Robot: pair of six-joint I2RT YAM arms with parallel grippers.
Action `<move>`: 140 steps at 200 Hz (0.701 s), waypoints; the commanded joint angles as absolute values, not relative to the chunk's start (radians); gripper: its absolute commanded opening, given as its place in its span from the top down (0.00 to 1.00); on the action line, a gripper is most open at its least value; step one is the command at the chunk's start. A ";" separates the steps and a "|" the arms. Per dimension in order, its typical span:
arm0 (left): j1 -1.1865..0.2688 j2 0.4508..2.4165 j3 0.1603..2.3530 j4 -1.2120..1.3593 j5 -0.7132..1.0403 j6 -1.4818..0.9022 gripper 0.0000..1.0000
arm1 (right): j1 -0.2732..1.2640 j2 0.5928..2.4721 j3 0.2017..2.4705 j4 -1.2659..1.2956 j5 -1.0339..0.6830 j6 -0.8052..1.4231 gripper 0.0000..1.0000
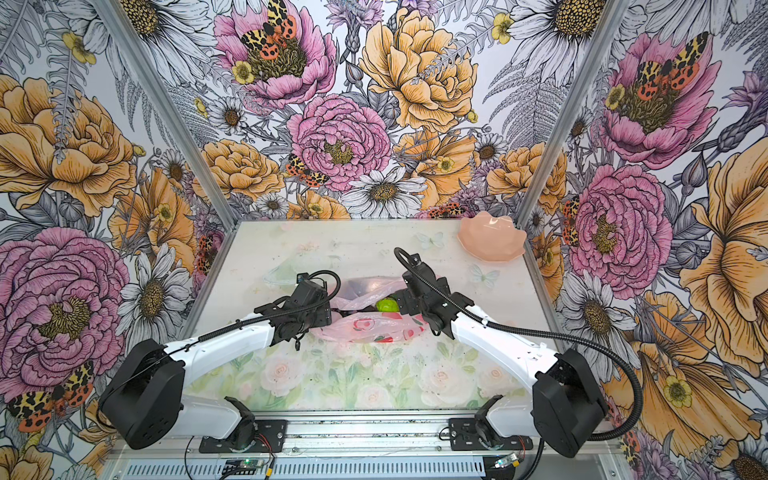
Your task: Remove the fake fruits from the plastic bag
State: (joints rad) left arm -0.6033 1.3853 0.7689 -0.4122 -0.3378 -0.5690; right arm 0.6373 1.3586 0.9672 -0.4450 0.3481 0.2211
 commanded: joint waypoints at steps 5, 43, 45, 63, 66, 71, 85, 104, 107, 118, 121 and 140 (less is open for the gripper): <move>-0.589 1.373 0.766 -0.359 -0.299 -0.579 0.22 | 0.670 1.467 1.066 -0.467 0.335 0.095 0.00; -0.583 1.362 0.750 -0.334 -0.281 -0.599 0.21 | 0.733 1.590 1.162 -0.455 0.248 -0.017 0.01; -0.582 1.362 0.750 -0.334 -0.280 -0.599 0.21 | 0.734 1.592 1.165 -0.454 0.242 -0.019 0.01; -0.575 1.356 0.744 -0.333 -0.272 -0.600 0.21 | 0.747 1.598 1.164 -0.441 0.185 -0.045 0.00; -0.573 1.355 0.743 -0.334 -0.272 -0.599 0.21 | 0.749 1.598 1.161 -0.437 0.179 -0.049 0.01; -0.571 1.354 0.740 -0.333 -0.271 -0.601 0.21 | 0.753 1.598 1.158 -0.434 0.167 -0.057 0.01; -0.562 1.348 0.731 -0.330 -0.264 -0.601 0.21 | 0.763 1.605 1.148 -0.428 0.148 -0.079 0.00; -0.548 1.337 0.715 -0.317 -0.253 -0.605 0.21 | 0.774 1.626 1.146 -0.423 0.171 -0.094 0.01; -0.547 1.336 0.714 -0.317 -0.251 -0.605 0.21 | 0.774 1.631 1.148 -0.420 0.181 -0.091 0.00; -0.543 1.329 0.709 -0.312 -0.246 -0.605 0.21 | 0.775 1.656 1.157 -0.415 0.202 -0.101 0.01; -0.543 1.329 0.709 -0.310 -0.246 -0.605 0.21 | 0.776 1.665 1.159 -0.413 0.210 -0.104 0.01; -0.541 1.324 0.707 -0.307 -0.238 -0.603 0.21 | 0.781 1.716 1.185 -0.394 0.313 -0.118 0.00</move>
